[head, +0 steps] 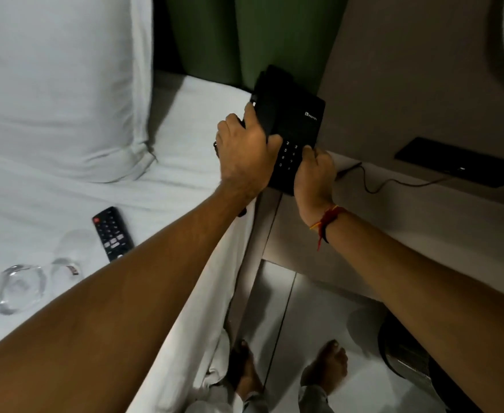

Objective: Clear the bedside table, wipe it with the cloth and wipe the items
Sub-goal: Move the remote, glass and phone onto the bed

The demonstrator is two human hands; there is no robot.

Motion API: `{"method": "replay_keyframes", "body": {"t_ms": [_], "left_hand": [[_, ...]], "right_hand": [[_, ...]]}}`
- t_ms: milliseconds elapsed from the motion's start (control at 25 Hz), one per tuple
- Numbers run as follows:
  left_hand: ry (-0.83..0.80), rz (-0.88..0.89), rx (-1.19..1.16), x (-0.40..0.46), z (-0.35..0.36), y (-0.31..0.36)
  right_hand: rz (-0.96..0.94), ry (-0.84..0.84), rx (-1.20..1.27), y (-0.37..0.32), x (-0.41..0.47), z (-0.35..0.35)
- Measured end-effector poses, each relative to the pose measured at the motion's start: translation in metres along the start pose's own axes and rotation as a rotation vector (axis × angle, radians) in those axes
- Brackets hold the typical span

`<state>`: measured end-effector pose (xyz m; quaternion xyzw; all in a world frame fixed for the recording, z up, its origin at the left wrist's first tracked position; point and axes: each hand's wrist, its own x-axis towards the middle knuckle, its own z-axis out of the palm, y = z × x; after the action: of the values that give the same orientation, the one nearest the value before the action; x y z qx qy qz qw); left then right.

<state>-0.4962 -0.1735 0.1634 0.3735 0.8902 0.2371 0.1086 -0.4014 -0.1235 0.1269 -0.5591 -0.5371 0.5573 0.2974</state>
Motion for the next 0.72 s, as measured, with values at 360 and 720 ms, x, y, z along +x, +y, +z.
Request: {"method": "replay_keyframes", "body": {"t_ms": [360, 720], "left_hand": [[-0.063, -0.122, 0.039, -0.016, -0.068, -0.126], [0.035, 0.058, 0.087, -0.027, -0.037, -0.077]], "right_hand": [[-0.005, -0.336, -0.359, -0.003, -0.062, 0.087], [-0.106, -0.238, -0.409, 0.018, -0.058, 0.026]]}}
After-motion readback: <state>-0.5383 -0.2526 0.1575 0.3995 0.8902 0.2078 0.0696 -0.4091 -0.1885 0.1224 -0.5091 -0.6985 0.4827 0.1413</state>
